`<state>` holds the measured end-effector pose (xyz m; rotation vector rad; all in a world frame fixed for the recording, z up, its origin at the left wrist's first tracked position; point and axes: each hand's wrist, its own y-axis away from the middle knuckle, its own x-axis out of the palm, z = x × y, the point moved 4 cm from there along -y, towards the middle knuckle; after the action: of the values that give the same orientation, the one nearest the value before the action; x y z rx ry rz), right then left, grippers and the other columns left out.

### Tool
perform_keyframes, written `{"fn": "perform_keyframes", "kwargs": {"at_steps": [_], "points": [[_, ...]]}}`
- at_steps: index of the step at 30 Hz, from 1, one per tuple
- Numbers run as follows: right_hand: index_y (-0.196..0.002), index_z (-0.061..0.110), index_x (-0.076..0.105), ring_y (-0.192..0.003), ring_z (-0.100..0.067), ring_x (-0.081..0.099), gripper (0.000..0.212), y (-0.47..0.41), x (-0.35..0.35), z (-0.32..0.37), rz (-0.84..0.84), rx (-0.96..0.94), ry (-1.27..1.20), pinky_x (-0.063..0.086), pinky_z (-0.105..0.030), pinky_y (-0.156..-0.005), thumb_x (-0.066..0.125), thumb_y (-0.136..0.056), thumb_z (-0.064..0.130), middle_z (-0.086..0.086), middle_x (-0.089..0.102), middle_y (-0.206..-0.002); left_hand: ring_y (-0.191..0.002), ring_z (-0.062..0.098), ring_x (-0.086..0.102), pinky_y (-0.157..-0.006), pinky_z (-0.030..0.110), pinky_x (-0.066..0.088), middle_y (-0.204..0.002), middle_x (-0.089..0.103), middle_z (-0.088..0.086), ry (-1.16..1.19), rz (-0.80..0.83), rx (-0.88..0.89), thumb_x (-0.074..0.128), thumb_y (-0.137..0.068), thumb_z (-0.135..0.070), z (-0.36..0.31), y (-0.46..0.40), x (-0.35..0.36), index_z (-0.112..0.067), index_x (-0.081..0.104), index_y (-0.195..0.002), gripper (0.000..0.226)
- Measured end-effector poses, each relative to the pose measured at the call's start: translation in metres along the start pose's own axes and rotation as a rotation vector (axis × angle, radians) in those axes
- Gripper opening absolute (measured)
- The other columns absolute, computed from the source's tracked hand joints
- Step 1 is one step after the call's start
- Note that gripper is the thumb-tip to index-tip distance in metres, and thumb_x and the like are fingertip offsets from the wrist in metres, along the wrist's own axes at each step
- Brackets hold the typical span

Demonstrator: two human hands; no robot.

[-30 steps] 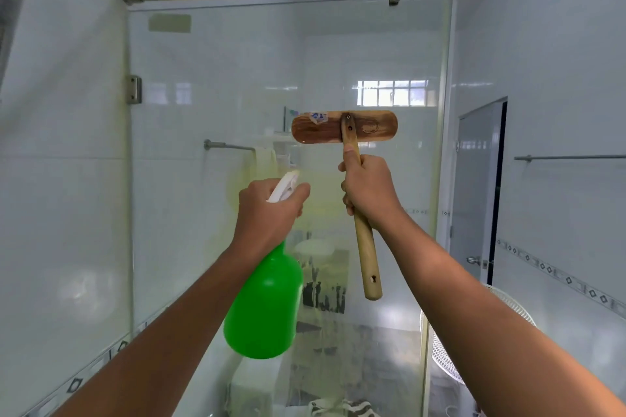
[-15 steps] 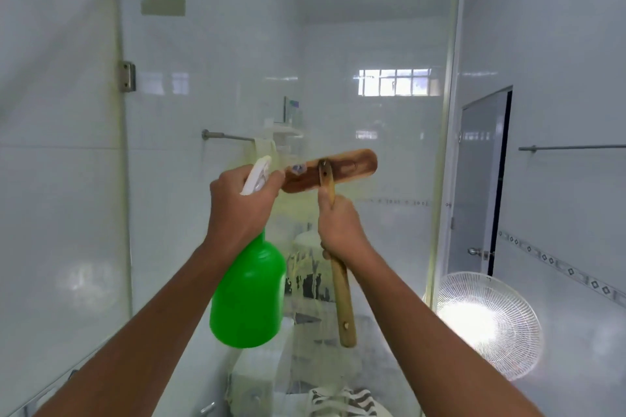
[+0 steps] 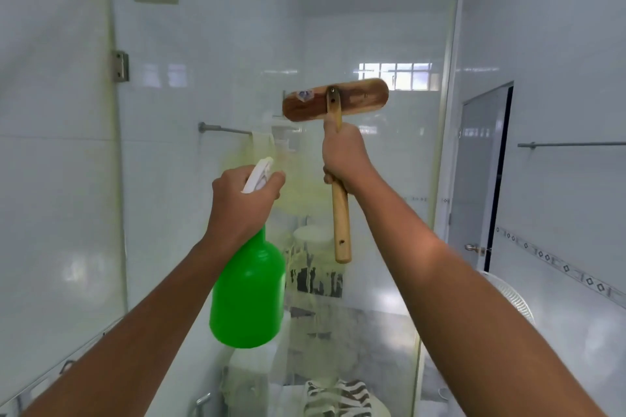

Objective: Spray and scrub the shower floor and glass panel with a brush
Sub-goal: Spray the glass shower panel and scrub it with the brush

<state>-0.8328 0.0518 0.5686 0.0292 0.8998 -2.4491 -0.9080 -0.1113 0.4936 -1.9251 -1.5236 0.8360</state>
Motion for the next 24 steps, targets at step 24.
{"fn": "perform_keyframes", "kwargs": {"at_steps": [24], "points": [[-0.072, 0.015, 0.046, -0.049, -0.013, 0.048, 0.047, 0.09, -0.028, -0.091, -0.01, 0.043, 0.18, 0.043, -0.023, -0.04, 0.03, -0.106, 0.043, 0.001, 0.048, -0.06, -0.067, 0.01, 0.07, -0.068, 0.028, 0.055, -0.069, 0.075, 0.001, 0.058, 0.107, -0.064, 0.07, -0.092, -0.041, -0.015, 0.016, 0.022, -0.015, 0.078, -0.068, 0.036]]}}
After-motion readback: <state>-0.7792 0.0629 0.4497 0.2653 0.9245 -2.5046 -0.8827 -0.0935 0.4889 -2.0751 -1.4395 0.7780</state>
